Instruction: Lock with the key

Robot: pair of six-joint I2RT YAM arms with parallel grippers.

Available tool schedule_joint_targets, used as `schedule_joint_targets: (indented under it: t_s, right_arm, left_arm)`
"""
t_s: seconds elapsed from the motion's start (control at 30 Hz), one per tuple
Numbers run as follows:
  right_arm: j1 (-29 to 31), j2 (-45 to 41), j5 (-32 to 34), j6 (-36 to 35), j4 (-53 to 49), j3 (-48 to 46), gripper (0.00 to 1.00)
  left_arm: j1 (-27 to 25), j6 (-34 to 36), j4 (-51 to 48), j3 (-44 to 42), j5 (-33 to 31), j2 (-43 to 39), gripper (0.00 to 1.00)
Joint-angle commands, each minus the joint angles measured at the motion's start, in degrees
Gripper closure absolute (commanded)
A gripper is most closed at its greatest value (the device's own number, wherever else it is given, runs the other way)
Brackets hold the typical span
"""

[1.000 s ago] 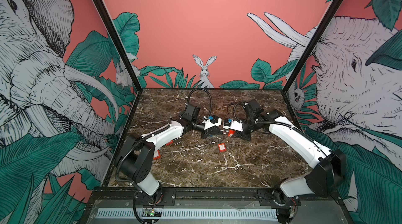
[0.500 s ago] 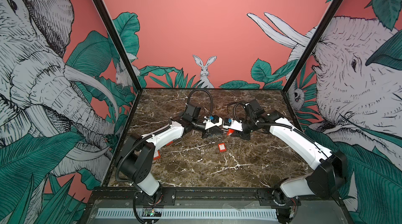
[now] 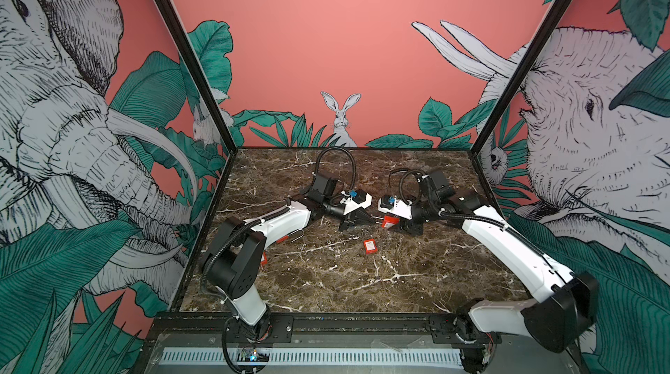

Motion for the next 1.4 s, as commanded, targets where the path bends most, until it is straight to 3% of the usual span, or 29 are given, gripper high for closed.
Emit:
schedule_joint_targets:
  t_s: [0.0,0.17,0.4,0.6,0.7,1.17,1.37]
  right_arm:
    - [-1.0,-3.5,-1.9,2.5,-1.7,-0.6,0.34]
    - [-5.6,-7.2,-5.6,5.9,-3.7,-0.6,0.37]
    - [-7.0,-5.3,-1.6,5.2,-6.6,1.1,0.53]
    - [-7.1,-2.7,-7.3,5.8,-7.2,3.0,0.57]
    - [-7.1,-0.8,-8.1,5.9,-8.9,4.3,0.65]
    - [-7.1,4.0,-12.1,6.1,-12.9,5.0,0.63]
    - [-7.2,8.0,-15.6,5.2,-14.9,6.8,0.7]
  left_arm:
    - [0.9,0.3,1.6,2.7,5.0,-0.3,1.0]
    - [1.2,7.9,-7.6,5.0,4.7,-0.6,1.0]
    - [1.2,10.0,-9.3,5.0,5.7,-1.3,1.0]
    - [1.1,12.2,-11.9,5.5,5.4,-1.8,1.0]
    - [1.0,12.4,-12.2,5.4,5.4,-1.9,1.0]
    - [1.0,12.8,-11.2,5.0,5.1,-2.7,1.0]
    - [1.0,11.7,-9.6,4.6,4.9,-2.9,1.0]
